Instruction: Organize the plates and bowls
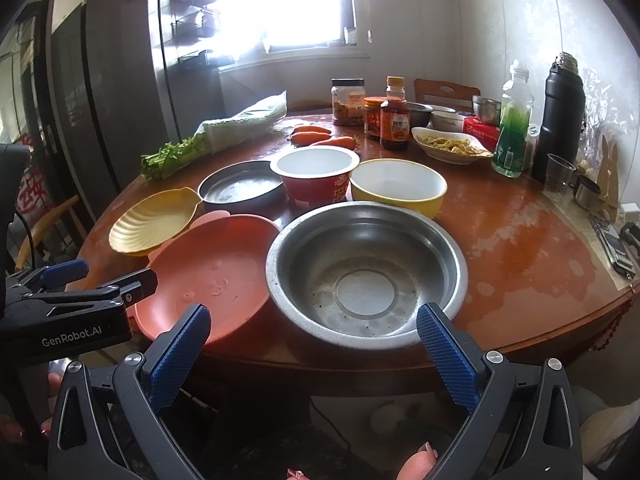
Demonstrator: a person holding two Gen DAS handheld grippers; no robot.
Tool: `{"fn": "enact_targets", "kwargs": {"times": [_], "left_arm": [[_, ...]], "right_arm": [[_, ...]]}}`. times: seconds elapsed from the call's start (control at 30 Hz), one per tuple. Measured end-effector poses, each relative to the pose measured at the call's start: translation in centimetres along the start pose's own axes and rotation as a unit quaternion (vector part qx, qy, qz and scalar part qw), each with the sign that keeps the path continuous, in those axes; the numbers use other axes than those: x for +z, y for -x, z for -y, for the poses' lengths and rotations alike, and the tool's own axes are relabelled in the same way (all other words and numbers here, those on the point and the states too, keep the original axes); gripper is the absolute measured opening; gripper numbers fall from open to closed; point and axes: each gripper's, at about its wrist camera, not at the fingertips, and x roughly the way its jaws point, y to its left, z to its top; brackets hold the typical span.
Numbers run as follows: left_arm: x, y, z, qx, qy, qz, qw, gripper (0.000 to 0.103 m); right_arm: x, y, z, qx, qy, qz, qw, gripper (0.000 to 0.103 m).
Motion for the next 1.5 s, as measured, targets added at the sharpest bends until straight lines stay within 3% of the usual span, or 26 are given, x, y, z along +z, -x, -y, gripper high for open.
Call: {"fn": "enact_targets", "kwargs": {"times": [1.5], "left_arm": [[0.37,0.30,-0.61,-0.001,0.001,0.003,1.0000,0.102]], "right_arm": [[0.71,0.14,-0.51,-0.016,0.009,0.002,1.000,0.103]]}}
